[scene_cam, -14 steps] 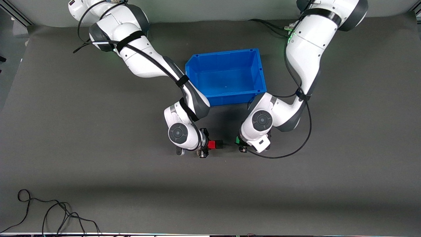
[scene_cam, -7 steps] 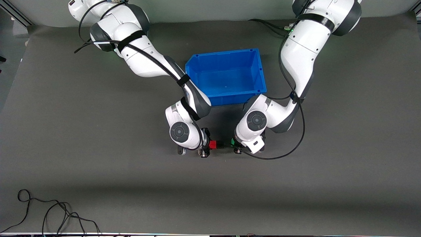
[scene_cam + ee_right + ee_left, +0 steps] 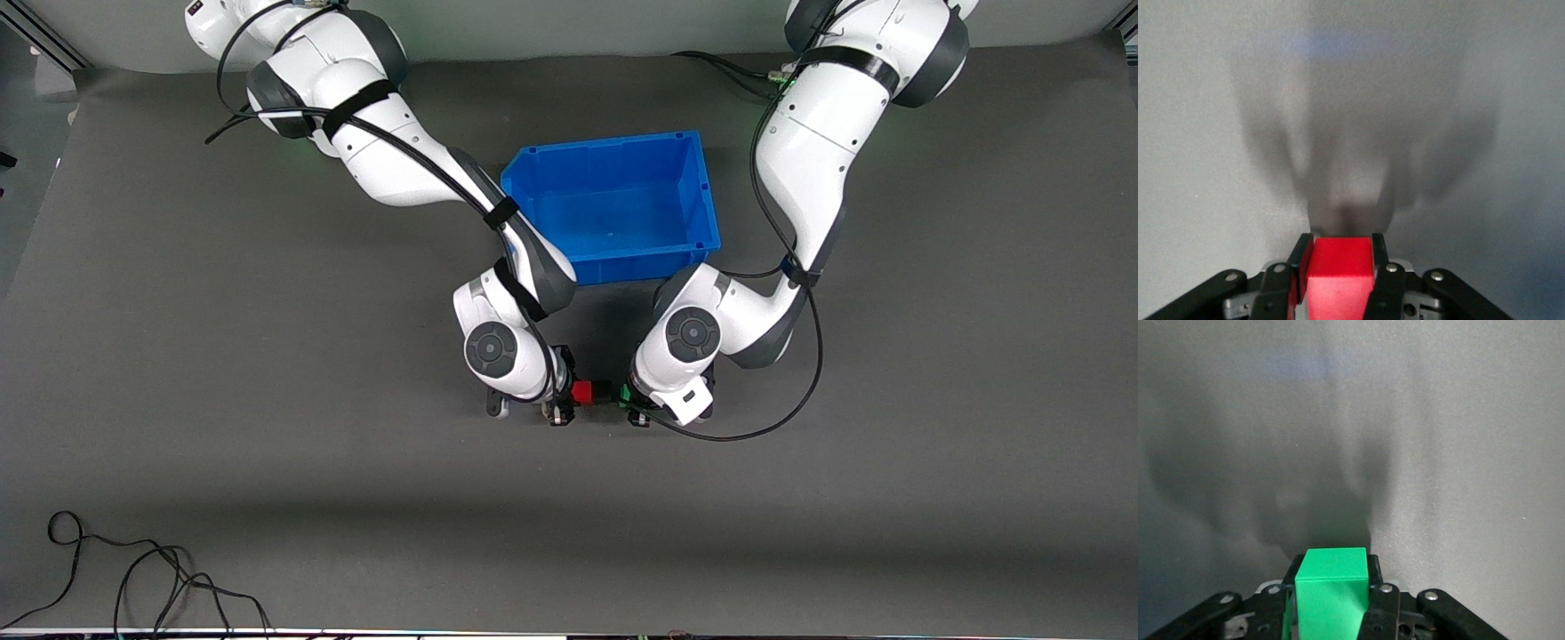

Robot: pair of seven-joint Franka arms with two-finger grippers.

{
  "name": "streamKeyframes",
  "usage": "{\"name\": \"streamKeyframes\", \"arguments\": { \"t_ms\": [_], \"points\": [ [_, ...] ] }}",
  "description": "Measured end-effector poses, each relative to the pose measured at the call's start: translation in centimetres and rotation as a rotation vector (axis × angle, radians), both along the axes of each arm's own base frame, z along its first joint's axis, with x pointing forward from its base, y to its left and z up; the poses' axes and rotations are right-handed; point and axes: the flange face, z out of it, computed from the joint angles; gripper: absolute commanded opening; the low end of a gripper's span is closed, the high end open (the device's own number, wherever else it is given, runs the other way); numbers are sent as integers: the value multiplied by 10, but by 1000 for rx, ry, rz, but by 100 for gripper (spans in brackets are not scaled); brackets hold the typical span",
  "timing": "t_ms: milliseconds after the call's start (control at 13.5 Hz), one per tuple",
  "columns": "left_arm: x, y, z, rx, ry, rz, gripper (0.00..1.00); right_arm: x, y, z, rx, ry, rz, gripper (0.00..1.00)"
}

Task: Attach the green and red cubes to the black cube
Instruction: 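Press the red and green cubes against the black cube's sides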

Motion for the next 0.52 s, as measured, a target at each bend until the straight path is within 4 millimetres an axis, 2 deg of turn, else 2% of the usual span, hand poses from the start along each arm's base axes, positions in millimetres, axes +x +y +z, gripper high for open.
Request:
{"name": "streamKeyframes", "arguments": {
  "t_ms": [295,369,443,517],
  "points": [
    [-5,-7,-4,3,3,-12,0,1,1,-1,4,-8,-14,14],
    [-5,-7,-5,4,4,-12,0,0,1,-1,4,-7,-17,29],
    [-5,-7,-5,4,4,-12,11,0,1,-1,4,-6,-20,68],
    [-5,-7,-5,4,4,-13,18,0,1,-1,4,-5,-23,80]
  ]
}}
